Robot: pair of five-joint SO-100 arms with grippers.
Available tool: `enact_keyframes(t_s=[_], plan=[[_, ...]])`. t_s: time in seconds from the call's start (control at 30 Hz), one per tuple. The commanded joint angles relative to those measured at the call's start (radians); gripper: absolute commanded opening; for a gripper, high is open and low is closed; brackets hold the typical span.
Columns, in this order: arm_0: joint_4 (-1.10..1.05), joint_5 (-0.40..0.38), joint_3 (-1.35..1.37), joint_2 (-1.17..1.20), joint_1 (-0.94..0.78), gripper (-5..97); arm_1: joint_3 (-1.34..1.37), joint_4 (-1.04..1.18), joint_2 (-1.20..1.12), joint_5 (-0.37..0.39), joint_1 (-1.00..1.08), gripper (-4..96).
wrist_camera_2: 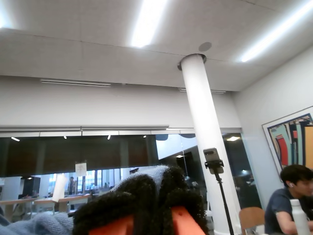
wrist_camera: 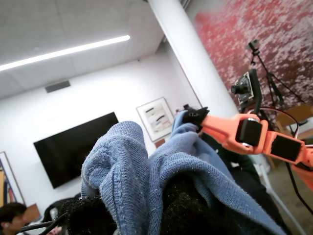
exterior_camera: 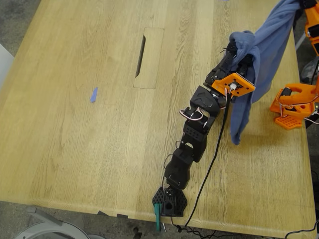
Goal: Fold a T-shirt
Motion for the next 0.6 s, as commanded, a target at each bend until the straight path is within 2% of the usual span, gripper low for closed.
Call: enact_keyframes(t_s=[0.0,0.4,0.57], plan=[[-0.087,0.003,-0.02,0.301,-0.02,0,-0.083,-0.044,-0.012,0.009,0.038,0.0],[-0.201,-0.02,0.051,0.362,-0.13,0,-0.167,-0.106,-0.086,0.02,0.12,0.1],[-0.202,-0.041,0.097,0.42,-0.181,0,-0.282,-0.101,-0.178,0.035,0.118,0.1]])
